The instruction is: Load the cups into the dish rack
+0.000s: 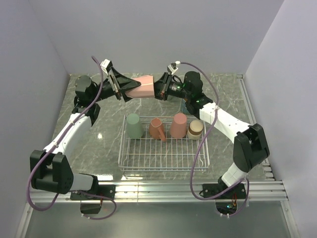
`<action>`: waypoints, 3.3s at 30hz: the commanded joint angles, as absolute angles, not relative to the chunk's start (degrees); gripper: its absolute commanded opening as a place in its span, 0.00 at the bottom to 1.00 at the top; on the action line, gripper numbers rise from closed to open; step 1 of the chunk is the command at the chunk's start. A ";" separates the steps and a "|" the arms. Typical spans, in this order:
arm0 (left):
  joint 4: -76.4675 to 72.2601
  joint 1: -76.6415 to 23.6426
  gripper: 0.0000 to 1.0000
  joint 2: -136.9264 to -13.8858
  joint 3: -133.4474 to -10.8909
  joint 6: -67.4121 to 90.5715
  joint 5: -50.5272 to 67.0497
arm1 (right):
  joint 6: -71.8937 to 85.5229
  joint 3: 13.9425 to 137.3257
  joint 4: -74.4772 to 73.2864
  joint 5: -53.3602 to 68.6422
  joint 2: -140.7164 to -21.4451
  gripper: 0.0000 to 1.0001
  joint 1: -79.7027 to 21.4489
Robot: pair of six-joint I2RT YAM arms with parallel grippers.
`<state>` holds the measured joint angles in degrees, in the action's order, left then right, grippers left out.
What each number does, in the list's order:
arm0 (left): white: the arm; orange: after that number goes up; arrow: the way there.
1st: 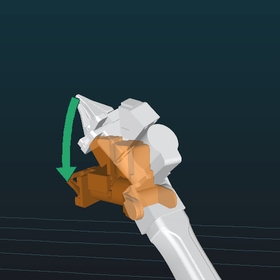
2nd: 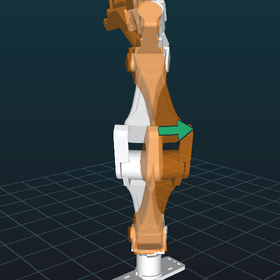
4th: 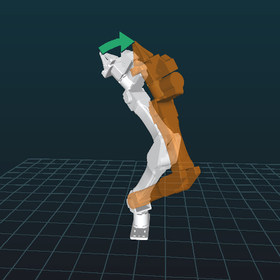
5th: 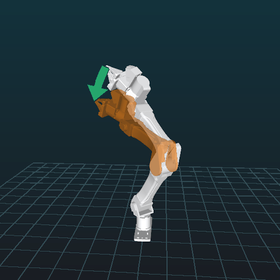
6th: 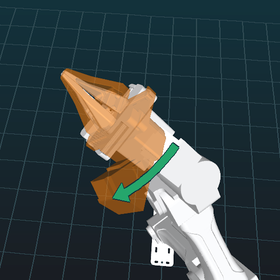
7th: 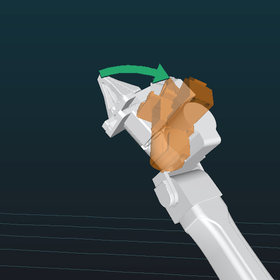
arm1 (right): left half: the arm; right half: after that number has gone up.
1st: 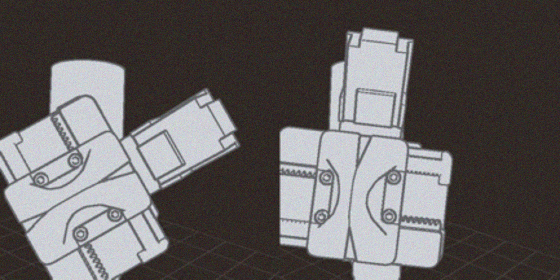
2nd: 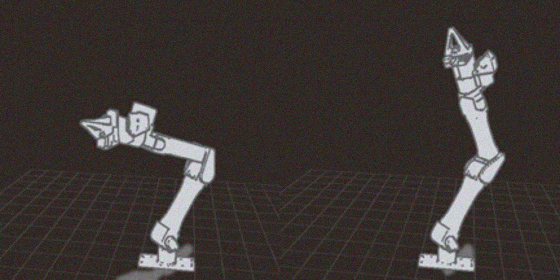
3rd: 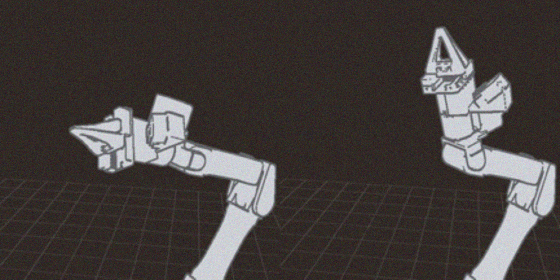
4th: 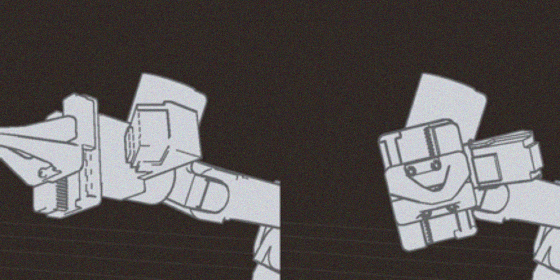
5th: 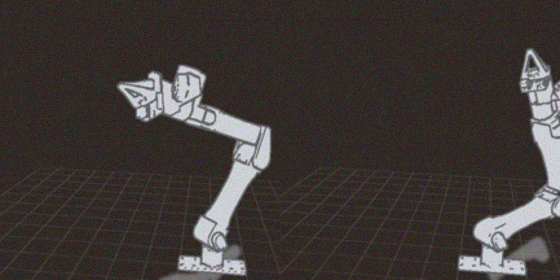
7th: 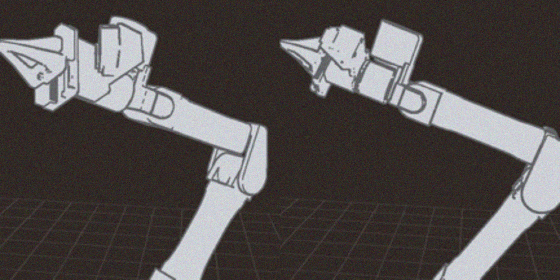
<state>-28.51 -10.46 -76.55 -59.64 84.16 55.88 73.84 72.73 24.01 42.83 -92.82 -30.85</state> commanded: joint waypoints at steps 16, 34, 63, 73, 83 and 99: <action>-17.32 -10.99 0.00 -70.75 -60.11 74.45 55.29 | 68.58 76.46 23.85 41.13 -92.38 0.38 -32.26; -6.34 -8.88 0.00 -70.22 -61.52 67.16 53.00 | 60.12 68.21 13.01 40.61 -81.83 0.64 -26.99; 40.77 -14.06 0.00 -57.39 -67.06 25.32 42.64 | 45.62 57.57 -8.69 37.00 -66.36 0.64 -17.32; 48.60 -26.89 0.00 -61.43 -67.59 22.06 25.41 | 45.79 55.28 -9.32 36.56 -64.25 0.64 -17.40; 53.26 -39.72 0.00 -68.20 -70.66 23.20 6.69 | 46.23 51.95 -9.40 35.33 -61.70 0.63 -17.40; 53.52 -50.44 0.00 -72.95 -67.68 24.08 -2.63 | 45.35 54.58 -10.90 34.28 -63.37 0.63 -17.31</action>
